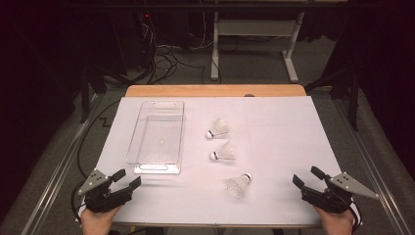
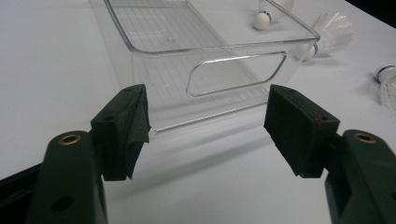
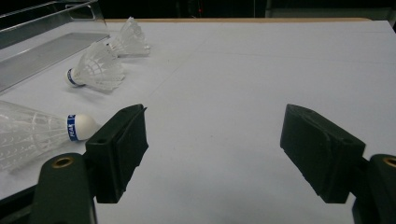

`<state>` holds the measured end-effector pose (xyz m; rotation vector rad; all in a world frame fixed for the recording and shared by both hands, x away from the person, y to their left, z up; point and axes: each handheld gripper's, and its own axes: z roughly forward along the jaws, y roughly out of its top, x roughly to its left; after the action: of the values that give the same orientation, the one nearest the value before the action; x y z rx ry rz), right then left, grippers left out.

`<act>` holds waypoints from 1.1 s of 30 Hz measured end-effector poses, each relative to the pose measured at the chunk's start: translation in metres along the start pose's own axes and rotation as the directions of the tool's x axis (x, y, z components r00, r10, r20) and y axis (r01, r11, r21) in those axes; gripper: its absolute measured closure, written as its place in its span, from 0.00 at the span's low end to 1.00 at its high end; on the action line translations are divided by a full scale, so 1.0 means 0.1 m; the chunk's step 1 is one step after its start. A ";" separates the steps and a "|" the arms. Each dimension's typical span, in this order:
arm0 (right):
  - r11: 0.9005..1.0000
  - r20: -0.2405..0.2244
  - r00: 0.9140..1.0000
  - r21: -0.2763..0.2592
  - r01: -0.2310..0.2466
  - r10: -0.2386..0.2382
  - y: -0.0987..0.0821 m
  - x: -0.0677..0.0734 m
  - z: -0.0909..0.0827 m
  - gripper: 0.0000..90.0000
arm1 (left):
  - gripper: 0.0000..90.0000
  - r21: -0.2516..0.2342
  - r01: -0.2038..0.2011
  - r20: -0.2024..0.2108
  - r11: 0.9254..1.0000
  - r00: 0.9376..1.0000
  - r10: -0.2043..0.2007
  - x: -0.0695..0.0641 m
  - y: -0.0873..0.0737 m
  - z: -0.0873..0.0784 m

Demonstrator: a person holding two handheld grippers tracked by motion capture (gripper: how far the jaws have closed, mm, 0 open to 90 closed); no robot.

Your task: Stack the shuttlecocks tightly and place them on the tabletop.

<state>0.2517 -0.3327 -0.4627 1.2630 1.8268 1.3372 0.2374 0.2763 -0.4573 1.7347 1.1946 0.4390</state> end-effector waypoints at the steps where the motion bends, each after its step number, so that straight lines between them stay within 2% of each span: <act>1: 1.000 0.000 1.000 -0.001 -0.001 0.001 0.00 0.00 0.00 0.26 | 0.35 -0.001 -0.001 0.000 1.000 1.000 0.001 0.00 0.00 0.00; 16: 1.000 0.003 1.000 0.007 0.000 0.000 0.00 0.00 0.00 0.26 | 0.35 0.000 -0.012 0.005 1.000 1.000 0.012 -0.03 0.01 0.00; 22: 1.000 0.003 1.000 0.012 -0.003 0.003 -0.01 0.00 0.01 0.26 | 0.36 -0.003 -0.003 0.010 1.000 1.000 0.003 -0.03 0.01 0.00; 33: 1.000 -0.008 1.000 0.016 -0.007 0.007 -0.01 0.01 0.01 0.26 | 0.36 -0.004 -0.008 0.017 1.000 1.000 0.008 -0.09 0.04 -0.02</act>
<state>0.2517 -0.3316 -0.4634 1.2749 1.8437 1.3358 0.2339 0.2693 -0.4511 1.7365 1.1745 0.4303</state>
